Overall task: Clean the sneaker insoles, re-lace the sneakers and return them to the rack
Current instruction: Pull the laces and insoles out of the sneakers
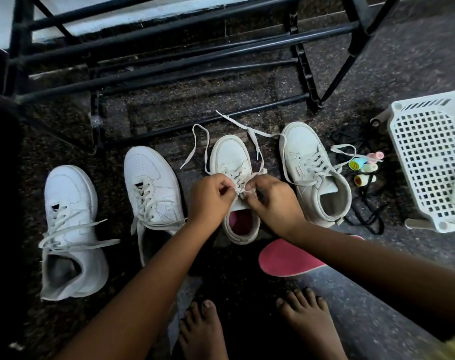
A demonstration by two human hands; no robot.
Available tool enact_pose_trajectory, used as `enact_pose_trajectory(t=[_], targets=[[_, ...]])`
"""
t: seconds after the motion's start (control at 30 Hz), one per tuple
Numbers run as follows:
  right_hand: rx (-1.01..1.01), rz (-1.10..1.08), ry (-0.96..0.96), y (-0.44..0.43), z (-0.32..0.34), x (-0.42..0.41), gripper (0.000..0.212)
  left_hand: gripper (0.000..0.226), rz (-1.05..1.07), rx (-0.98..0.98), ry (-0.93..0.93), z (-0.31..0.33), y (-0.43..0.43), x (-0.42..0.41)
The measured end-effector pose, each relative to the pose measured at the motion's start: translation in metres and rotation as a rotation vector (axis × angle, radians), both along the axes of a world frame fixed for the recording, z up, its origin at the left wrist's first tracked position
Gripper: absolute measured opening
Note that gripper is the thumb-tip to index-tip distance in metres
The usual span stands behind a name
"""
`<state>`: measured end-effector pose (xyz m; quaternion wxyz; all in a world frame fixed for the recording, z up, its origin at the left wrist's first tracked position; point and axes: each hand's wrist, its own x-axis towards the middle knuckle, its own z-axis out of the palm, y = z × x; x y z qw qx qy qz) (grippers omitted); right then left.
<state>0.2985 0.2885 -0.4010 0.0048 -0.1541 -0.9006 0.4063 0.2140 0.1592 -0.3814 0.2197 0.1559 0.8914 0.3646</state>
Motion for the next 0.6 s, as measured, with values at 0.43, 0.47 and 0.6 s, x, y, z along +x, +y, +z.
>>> enact_pose_trajectory(t=[0.43, 0.47, 0.6], targets=[[-0.132, 0.063, -0.08, 0.006, -0.01, -0.014, 0.022, 0.035, 0.22, 0.277, -0.855, 0.034, -0.005, -0.008], [-0.147, 0.082, -0.129, -0.001, -0.009, -0.012, 0.022, 0.038, 0.228, 0.291, -0.854, 0.037, -0.007, -0.011], [-0.641, -0.108, -0.245, 0.019, 0.028, -0.011, 0.045, 0.036, 0.403, 0.42, -0.884, 0.052, -0.015, -0.015]])
